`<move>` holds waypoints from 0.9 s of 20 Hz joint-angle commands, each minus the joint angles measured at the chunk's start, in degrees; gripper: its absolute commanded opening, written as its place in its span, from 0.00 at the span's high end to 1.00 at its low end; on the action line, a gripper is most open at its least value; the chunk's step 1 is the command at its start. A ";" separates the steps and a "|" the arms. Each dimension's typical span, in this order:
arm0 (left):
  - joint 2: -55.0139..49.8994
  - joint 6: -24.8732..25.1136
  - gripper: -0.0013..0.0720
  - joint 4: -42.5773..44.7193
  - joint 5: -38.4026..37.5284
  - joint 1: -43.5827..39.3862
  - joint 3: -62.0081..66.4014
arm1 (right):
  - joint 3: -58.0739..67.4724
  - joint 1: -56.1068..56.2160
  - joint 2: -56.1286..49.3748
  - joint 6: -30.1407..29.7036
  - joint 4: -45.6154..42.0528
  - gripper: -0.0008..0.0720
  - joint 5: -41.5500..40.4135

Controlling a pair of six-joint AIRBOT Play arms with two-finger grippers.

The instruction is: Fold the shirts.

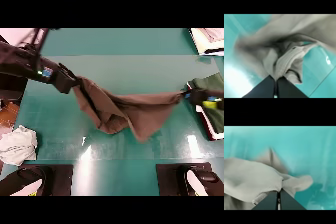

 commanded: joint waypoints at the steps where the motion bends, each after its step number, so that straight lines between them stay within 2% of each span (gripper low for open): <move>1: 0.37 2.25 0.95 -0.09 -8.04 0.70 8.81 | 8.90 -9.40 2.32 -1.49 -1.09 0.97 8.24; 6: 0.39 0.13 0.95 -0.44 -14.64 0.70 26.08 | 21.70 -11.72 1.88 -1.86 -1.44 0.97 16.48; 9: 2.80 -0.48 0.95 -0.20 -14.69 0.70 28.33 | 29.53 -11.72 -2.56 -1.64 -1.36 0.97 21.05; 11: 2.99 -0.52 0.95 3.34 -14.95 0.70 25.59 | 33.07 -11.69 -7.67 -0.92 -1.25 0.97 23.65; 14: 2.36 -0.37 0.95 16.39 -13.38 0.70 14.73 | 33.22 -11.69 -15.89 -0.09 -1.16 0.97 24.22; 16: 2.03 -0.74 0.95 25.20 -6.82 0.70 4.55 | 30.29 -11.45 -21.49 0.35 -1.05 0.97 24.30; 18: 1.11 -0.98 0.95 26.84 2.93 0.70 -5.53 | 25.83 -9.94 -26.60 0.26 -1.03 0.97 22.12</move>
